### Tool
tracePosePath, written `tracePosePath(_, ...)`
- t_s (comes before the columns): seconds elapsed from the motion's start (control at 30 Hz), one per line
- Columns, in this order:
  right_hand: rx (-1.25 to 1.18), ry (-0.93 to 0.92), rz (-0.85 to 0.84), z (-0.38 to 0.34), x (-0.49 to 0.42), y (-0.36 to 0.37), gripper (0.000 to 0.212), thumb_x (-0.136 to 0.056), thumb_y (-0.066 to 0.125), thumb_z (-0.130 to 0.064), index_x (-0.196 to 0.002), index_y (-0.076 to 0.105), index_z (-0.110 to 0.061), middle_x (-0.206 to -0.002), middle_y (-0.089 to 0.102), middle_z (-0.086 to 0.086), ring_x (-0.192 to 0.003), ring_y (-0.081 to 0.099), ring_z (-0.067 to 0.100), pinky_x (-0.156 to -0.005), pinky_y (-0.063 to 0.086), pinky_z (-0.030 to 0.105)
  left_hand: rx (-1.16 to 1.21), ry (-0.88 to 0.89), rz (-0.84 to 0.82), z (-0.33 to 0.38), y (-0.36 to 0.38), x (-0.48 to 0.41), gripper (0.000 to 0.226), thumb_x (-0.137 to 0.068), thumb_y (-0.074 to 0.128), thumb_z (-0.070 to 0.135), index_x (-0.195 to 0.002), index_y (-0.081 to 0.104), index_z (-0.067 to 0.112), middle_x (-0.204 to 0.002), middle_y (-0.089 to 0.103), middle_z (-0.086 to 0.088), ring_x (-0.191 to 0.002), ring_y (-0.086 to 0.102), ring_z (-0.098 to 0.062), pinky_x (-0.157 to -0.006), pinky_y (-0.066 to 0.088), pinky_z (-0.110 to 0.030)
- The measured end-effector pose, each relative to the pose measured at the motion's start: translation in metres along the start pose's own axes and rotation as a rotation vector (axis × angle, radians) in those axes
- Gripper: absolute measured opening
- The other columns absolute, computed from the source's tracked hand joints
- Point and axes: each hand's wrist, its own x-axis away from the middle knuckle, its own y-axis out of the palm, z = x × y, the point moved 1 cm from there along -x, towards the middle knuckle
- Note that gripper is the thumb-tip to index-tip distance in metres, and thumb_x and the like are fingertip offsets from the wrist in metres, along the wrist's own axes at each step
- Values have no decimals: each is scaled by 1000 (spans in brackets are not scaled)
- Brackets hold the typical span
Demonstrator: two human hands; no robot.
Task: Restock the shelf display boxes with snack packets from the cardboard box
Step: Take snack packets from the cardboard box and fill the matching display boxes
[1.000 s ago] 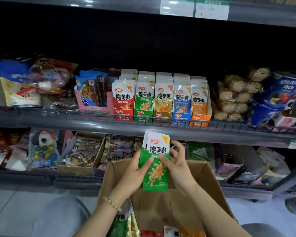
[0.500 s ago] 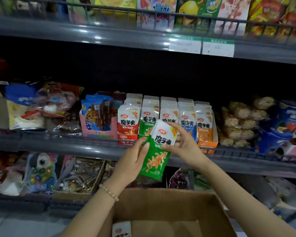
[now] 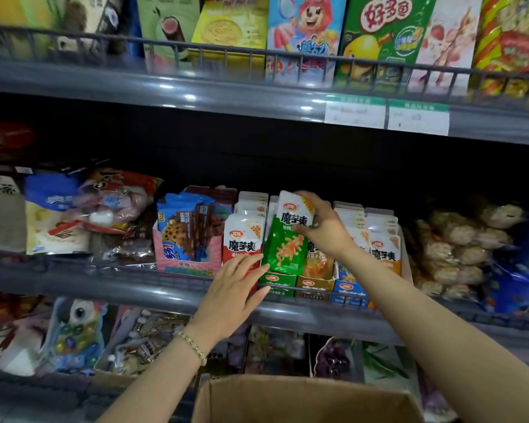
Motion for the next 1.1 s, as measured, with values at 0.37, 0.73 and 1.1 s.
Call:
tracePosePath(0.37,273,-39,-192,11,-6,18,62,-82,73,-28,-137,44,-29,-137,50,1,-123,49,20,-100,43,33,-64,17,27,-2,10,1,78,-88,-9,65,-144,33,31,-156,17,6,-141,-1,-11,-112,-9,-33)
tracePosePath(0.73,244,-142,-96,-3,40,9,59,-91,60,-34,-144,35,-29,-148,33,-2,-135,32,15,-112,30,33,44,-23,24,14,2,14,59,-93,15,56,-144,33,32,-155,15,11,-145,3,-9,-114,-3,-27)
tracePosePath(1.1,-77,336,-589,84,276,42,21,-92,59,-31,-108,68,-21,-107,69,-7,-97,63,2,-90,50,22,360,-41,-337,73,82,130,52,-96,22,55,-114,61,25,-113,57,11,-108,52,-5,-88,43,-24)
